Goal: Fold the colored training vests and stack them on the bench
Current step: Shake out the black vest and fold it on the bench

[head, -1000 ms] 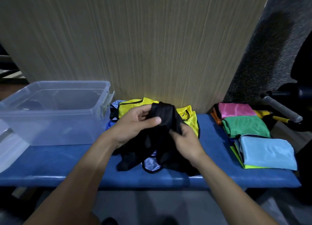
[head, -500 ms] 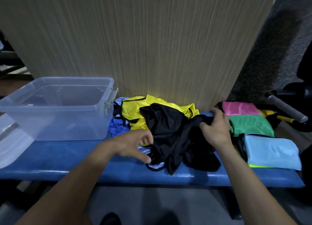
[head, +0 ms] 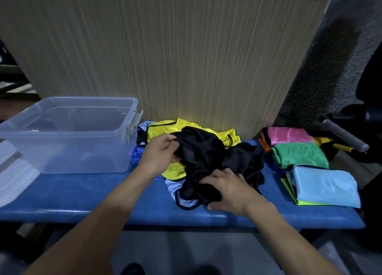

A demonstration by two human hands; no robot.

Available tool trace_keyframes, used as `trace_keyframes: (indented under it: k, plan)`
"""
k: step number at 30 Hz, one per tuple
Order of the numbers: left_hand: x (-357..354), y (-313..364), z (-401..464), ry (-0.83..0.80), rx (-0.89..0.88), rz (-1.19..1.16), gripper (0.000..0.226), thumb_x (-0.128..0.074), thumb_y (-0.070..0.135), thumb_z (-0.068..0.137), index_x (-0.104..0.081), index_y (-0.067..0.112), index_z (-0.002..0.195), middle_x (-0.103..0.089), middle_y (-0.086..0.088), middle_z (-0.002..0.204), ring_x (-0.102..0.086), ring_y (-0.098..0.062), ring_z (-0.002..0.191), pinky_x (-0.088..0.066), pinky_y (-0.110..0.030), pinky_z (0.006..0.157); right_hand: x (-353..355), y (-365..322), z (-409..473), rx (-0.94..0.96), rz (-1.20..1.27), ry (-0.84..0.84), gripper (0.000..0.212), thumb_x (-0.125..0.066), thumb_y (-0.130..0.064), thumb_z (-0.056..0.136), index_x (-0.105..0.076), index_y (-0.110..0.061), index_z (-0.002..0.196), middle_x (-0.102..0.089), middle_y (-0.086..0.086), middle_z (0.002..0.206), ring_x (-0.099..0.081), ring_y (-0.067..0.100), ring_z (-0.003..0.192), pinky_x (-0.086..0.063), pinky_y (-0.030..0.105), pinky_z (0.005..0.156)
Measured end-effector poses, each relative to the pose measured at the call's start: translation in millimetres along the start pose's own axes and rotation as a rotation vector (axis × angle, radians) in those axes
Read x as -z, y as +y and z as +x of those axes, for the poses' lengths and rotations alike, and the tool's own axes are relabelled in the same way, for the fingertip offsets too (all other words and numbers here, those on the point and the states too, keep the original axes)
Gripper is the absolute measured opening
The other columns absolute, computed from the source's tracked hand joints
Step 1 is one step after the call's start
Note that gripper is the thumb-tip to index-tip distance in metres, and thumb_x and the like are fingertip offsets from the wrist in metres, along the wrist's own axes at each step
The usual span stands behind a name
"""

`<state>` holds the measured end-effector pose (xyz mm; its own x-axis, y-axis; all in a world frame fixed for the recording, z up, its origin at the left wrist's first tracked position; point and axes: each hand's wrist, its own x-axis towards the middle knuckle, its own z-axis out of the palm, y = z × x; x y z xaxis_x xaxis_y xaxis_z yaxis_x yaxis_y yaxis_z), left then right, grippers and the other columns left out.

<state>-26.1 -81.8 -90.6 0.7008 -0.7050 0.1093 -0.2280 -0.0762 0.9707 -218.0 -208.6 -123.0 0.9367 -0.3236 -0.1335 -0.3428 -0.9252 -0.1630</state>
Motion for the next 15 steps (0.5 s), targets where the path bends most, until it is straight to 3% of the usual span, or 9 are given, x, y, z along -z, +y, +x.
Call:
trace_keyframes:
  k: [2,4,7,10,12,15]
  plan:
    - [7.1,7.4,0.5,0.055,-0.002,-0.159,0.021,-0.050,0.006,0.105,-0.065,0.013,0.093,-0.074,-0.002,0.084,-0.071,-0.012,0.071,-0.058,-0.029,0.065,-8.3,-3.7,-0.8,-0.006,-0.107,0.048,0.042,-0.069,-0.034,0.091,-0.054,-0.036,0.131,-0.050,-0.008,0.123,-0.039,0.021,0.119,-0.033,0.043,0.101]
    - [13.3,13.6,0.2,0.113,-0.023,-0.220,0.026,-0.050,0.009,0.105,-0.067,0.013,0.085,-0.073,0.006,0.074,-0.067,-0.007,0.068,-0.054,-0.029,0.067,-10.7,-2.2,-0.9,0.035,-0.090,0.155,0.011,-0.063,-0.031,0.095,-0.057,-0.031,0.104,-0.050,-0.010,0.106,-0.042,0.020,0.110,-0.035,0.039,0.095]
    - [21.8,31.9,-8.5,0.170,-0.052,-0.283,0.033,-0.058,0.023,0.103,-0.073,0.014,0.074,-0.072,0.003,0.076,-0.066,-0.008,0.073,-0.054,-0.032,0.077,0.8,0.9,-8.6,0.131,0.230,0.330,0.028,-0.063,-0.045,0.094,-0.045,-0.027,0.081,-0.048,-0.012,0.087,-0.047,0.013,0.089,-0.043,0.037,0.080]
    - [24.7,60.7,-28.8,0.125,-0.016,-0.447,0.047,-0.055,0.027,0.104,-0.079,0.022,0.063,-0.075,0.006,0.074,-0.071,-0.006,0.074,-0.057,-0.028,0.076,26.5,-8.0,-28.1,0.171,0.600,0.548,0.034,-0.070,-0.036,0.094,-0.047,-0.022,0.074,-0.050,-0.008,0.075,-0.051,0.009,0.074,-0.043,0.034,0.069]
    - [26.6,77.9,-38.2,0.065,0.030,-0.544,0.040,-0.057,0.033,0.102,-0.078,0.017,0.072,-0.074,0.001,0.077,-0.072,-0.012,0.075,-0.056,-0.031,0.076,46.8,-17.7,-41.2,0.194,0.851,0.602,0.028,-0.067,-0.027,0.097,-0.056,-0.011,0.077,-0.062,-0.007,0.076,-0.054,0.010,0.075,-0.044,0.032,0.070]
    - [36.4,107.8,-47.6,-0.061,0.108,-0.624,0.032,-0.060,0.040,0.099,-0.064,0.008,0.096,-0.068,-0.011,0.087,-0.070,-0.023,0.082,-0.059,-0.036,0.076,78.1,-32.2,-55.1,0.245,1.229,0.609,0.032,-0.060,-0.022,0.100,-0.057,0.010,0.099,-0.075,0.019,0.090,-0.067,0.028,0.082,-0.055,0.037,0.077]
